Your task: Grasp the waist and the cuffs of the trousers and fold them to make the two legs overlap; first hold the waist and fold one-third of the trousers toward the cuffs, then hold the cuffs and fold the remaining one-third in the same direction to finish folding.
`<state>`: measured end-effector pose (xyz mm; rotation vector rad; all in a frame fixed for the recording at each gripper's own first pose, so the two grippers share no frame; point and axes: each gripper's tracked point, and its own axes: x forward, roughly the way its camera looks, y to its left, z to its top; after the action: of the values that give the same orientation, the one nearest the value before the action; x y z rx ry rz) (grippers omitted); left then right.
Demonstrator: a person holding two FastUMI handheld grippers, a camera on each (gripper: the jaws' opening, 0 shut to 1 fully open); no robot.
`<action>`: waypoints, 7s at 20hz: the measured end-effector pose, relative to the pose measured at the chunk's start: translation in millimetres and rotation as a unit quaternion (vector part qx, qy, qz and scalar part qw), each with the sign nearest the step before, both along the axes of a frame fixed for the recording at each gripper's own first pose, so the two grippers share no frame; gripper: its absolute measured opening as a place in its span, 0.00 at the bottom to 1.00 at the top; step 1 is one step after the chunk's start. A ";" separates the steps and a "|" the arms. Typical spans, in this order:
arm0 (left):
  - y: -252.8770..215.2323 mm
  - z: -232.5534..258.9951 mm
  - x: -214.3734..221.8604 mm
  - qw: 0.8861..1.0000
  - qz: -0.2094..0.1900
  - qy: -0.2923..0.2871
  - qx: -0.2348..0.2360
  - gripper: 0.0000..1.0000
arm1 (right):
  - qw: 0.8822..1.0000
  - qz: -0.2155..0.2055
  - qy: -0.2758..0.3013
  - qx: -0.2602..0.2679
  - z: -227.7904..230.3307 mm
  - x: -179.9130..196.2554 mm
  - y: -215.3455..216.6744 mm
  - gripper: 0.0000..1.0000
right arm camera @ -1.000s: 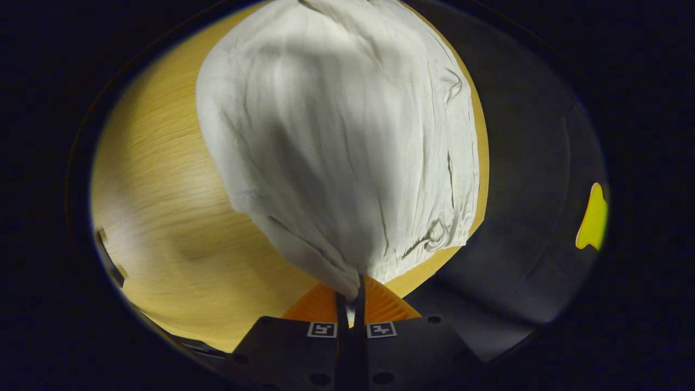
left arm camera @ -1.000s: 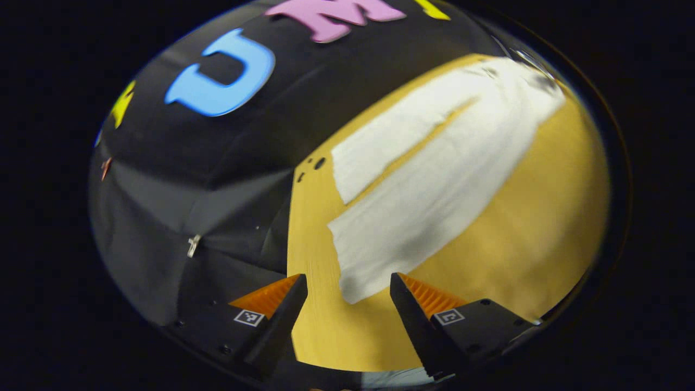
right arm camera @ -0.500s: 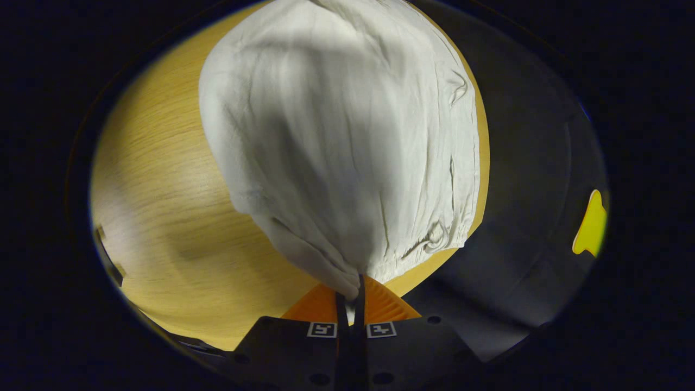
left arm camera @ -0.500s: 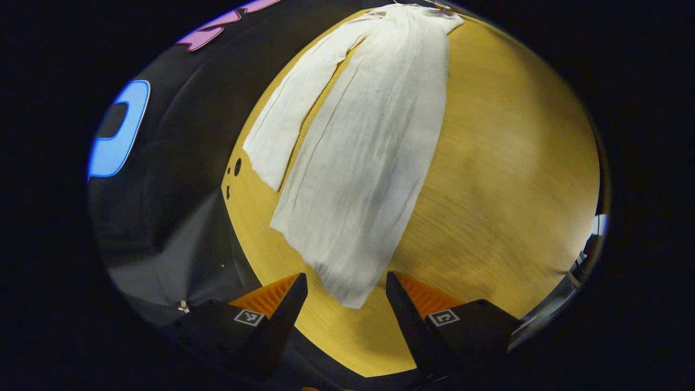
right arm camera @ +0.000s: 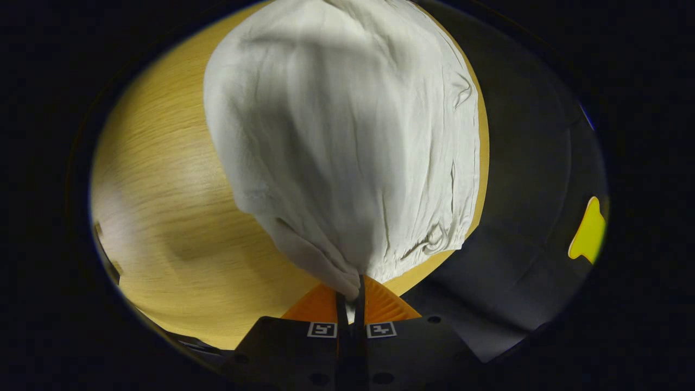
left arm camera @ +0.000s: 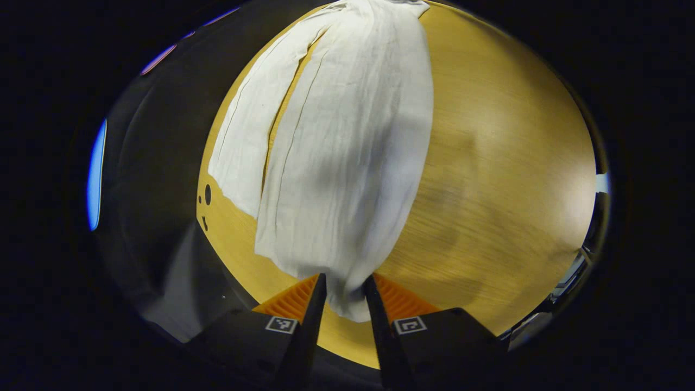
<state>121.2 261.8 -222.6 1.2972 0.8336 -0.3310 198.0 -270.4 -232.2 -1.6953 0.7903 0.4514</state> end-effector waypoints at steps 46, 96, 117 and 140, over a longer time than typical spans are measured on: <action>-37.9 159.5 276.3 0.790 0.305 -0.269 -0.460 0.07 | 0.664 -0.398 -0.213 0.596 147.5 213.3 72.3 0.05; -93.8 204.9 68.7 0.650 0.395 -0.334 -0.557 0.95 | 0.637 -0.300 -0.312 0.638 168.3 145.7 77.2 0.11; 2.4 132.3 101.2 0.628 0.416 -0.283 -0.594 0.95 | 0.670 -0.133 -0.231 0.693 193.3 82.1 360.4 0.10; -15.3 101.9 248.7 0.678 0.399 -0.248 -0.566 0.96 | 0.659 -0.268 -0.131 0.690 86.5 -52.0 377.2 0.99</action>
<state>369.9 246.5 -120.7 -0.2344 0.4621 0.2277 146.0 106.9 -145.6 -0.0327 0.4208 0.2255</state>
